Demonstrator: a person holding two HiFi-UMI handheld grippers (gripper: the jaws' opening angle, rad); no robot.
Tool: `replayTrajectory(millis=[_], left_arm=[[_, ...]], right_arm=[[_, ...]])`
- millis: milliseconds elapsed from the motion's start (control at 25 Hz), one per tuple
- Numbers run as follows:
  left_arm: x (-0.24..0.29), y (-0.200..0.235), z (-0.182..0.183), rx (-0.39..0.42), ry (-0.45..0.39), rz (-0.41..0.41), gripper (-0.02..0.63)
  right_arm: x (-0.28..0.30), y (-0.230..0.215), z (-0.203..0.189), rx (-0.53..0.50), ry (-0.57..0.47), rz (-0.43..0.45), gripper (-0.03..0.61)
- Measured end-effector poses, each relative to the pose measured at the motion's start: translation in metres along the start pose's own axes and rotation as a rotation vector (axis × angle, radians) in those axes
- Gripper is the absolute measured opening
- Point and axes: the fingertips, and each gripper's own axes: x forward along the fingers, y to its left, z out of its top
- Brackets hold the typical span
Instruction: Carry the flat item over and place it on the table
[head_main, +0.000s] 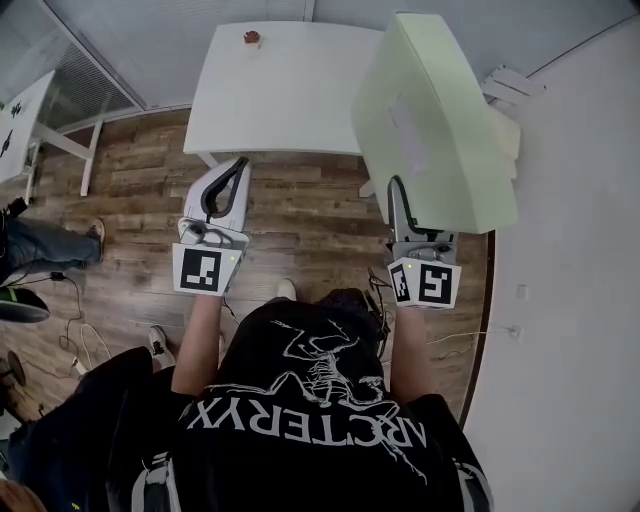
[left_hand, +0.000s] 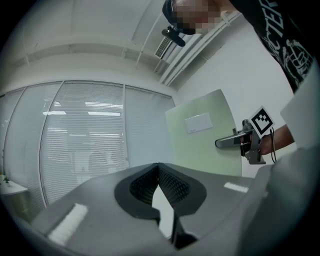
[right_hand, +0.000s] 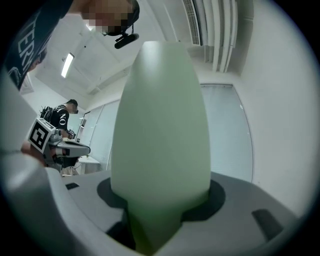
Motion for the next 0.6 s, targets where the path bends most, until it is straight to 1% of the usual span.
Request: replayTrajectory(millis=[280,440,600], left_arm=[[0.011,0.012,-0.011,-0.024,0.005,-0.034,0.012],[0.042,0.016,-0.02,-0.039,0.022,-0.041,0.012],[0.07,0.018,-0.029,-0.029,0.047,-0.026,0.012]], right_arm=[[0.015,0.002,-0.007,-0.004,0.023,-0.029,0.252],[0.041,-0.016,-0.012,-0.029,0.036,-0.026,0.252],[0.07,-0.037,-0.018,-0.031,0.006,-0.02,0.253]])
